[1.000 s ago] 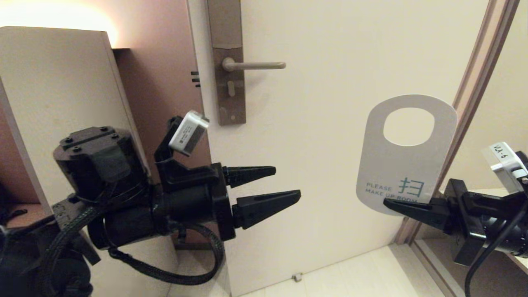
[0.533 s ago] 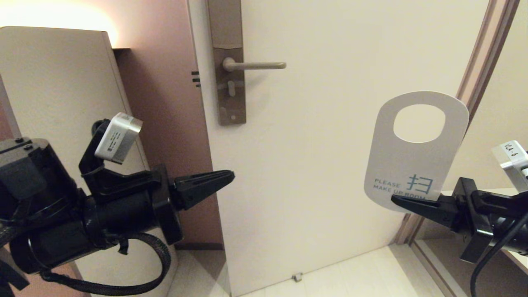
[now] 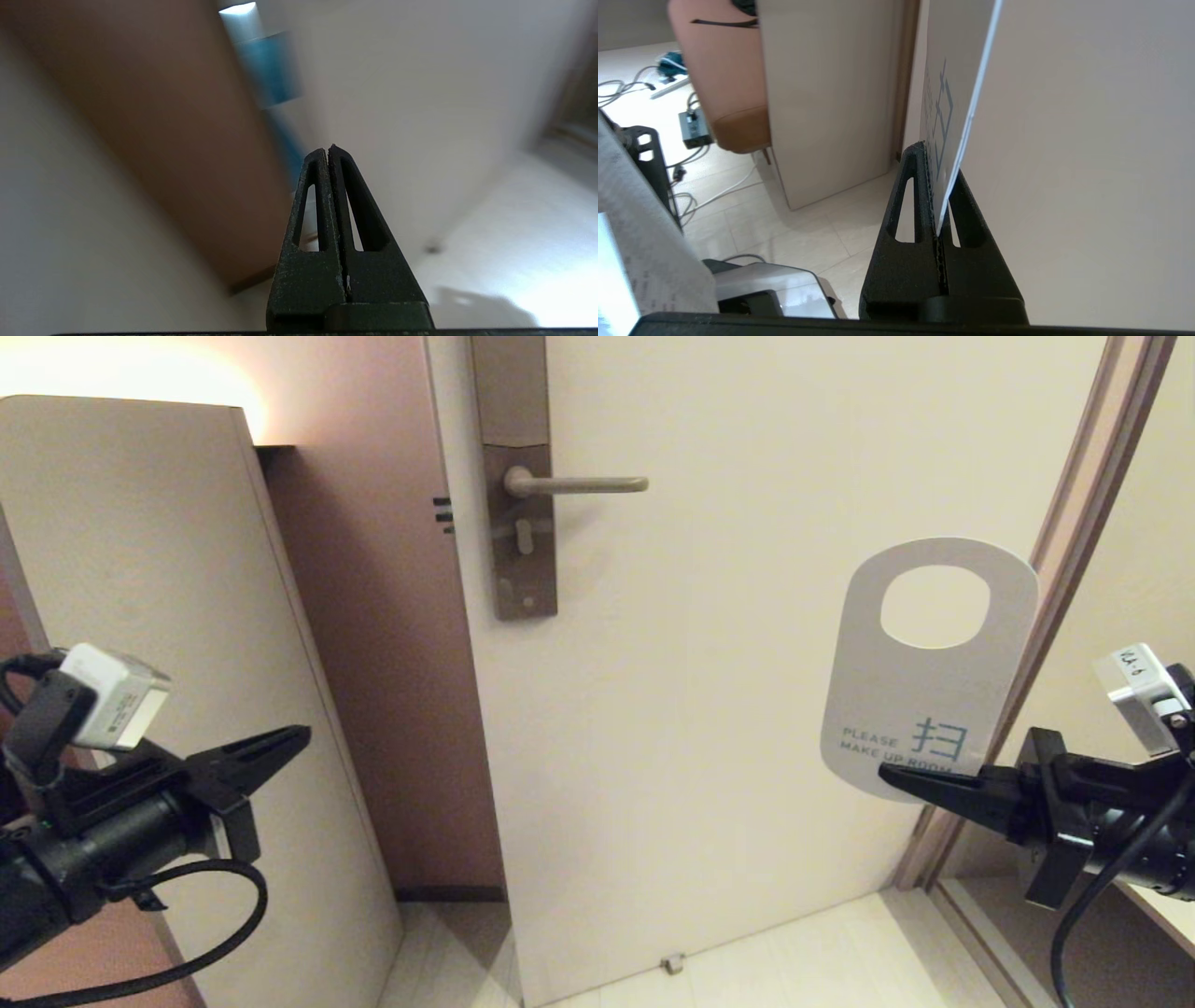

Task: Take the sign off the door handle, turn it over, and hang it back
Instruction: Hang the sign back with the other side facing out

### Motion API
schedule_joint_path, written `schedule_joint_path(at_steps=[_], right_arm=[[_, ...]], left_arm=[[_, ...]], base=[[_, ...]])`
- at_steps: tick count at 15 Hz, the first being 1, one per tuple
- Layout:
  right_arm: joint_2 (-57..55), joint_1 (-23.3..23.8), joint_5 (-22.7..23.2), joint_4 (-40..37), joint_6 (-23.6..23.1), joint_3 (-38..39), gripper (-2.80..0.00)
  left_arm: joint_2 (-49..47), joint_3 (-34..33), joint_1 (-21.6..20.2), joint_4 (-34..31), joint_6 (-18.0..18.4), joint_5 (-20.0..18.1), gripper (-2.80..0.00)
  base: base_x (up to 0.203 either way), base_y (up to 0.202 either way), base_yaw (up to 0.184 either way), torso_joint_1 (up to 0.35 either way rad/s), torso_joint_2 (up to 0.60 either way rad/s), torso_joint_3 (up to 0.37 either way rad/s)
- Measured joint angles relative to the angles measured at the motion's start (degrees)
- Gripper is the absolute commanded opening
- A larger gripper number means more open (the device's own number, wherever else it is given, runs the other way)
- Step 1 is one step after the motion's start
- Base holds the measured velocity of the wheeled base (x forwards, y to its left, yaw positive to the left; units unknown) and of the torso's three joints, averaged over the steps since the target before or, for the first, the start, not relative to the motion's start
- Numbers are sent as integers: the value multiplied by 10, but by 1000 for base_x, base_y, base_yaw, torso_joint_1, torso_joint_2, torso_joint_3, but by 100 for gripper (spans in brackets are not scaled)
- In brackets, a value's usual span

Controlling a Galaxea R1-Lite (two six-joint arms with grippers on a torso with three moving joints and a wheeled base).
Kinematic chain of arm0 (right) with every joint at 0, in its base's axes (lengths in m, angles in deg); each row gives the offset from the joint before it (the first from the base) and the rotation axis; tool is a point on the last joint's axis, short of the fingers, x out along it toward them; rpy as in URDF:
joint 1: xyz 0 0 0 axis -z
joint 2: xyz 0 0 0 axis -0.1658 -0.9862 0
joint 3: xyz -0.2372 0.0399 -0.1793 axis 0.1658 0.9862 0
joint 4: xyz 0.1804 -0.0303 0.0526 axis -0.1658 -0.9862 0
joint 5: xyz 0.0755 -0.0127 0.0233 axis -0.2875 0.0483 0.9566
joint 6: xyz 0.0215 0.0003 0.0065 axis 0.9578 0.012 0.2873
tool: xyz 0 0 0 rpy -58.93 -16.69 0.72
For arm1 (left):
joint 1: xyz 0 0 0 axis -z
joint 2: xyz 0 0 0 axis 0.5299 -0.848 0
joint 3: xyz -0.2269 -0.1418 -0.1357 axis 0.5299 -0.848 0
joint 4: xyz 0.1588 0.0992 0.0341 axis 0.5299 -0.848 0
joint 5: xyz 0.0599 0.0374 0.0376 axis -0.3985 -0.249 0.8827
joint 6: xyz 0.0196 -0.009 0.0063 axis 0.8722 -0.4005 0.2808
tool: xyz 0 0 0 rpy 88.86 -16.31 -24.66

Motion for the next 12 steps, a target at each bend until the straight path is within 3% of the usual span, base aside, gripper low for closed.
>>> schedule_joint_path(at_steps=[3, 5, 9, 12], right_arm=[[-23, 11, -7, 42, 0, -3, -280], [-43, 14, -15, 76, 1, -3, -280], [-69, 15, -16, 85, 1, -7, -280], [-80, 16, -29, 85, 2, -25, -280]], left_arm=[[51, -49, -49, 0, 2, 25, -280], [81, -86, -67, 0, 1, 62, -280], [122, -149, -74, 1, -4, 145, -280], [163, -188, -75, -11, -27, 152, -280]], base=[[0, 0, 0, 0, 0, 0], [0, 0, 0, 0, 0, 0], [0, 0, 0, 0, 0, 0], [0, 0, 0, 0, 0, 0]])
